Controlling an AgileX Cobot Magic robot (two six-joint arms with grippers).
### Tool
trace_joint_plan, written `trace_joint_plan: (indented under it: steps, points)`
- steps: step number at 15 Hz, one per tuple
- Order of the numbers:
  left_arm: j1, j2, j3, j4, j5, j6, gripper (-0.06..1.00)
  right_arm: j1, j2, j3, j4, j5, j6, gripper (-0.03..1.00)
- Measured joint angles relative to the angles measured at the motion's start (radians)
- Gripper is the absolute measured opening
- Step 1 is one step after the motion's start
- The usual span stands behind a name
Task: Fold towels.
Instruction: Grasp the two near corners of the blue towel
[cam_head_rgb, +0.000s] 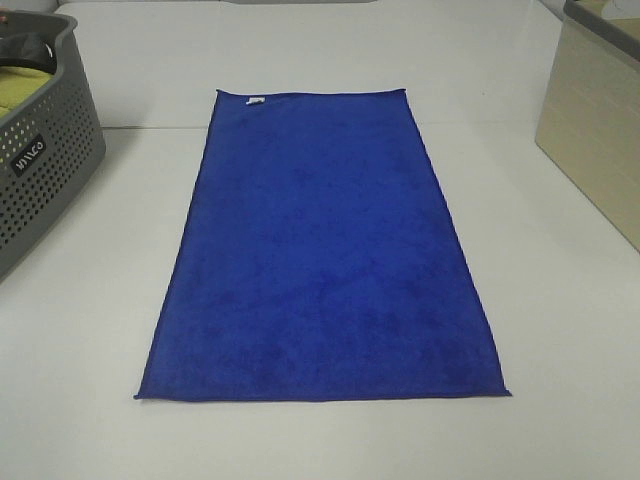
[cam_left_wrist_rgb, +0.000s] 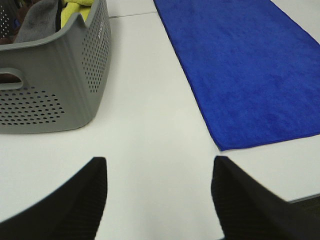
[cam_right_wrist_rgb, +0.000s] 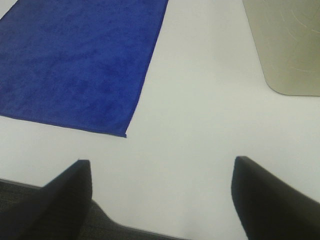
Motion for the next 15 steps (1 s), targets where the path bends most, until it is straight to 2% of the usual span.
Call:
trace_joint_plan:
  steps: [11, 12, 15]
  points:
    - [0.000, 0.000, -0.005, -0.002, -0.007, 0.000, 0.59, 0.000, 0.000, 0.002, 0.002, -0.001, 0.000, 0.75]
    - [0.000, 0.000, -0.010, -0.010, -0.032, -0.008, 0.59, 0.000, 0.000, -0.001, 0.002, -0.001, 0.000, 0.75]
    - [0.000, 0.024, -0.012, -0.091, -0.196, -0.096, 0.59, 0.000, 0.117, -0.055, 0.019, -0.001, 0.034, 0.75]
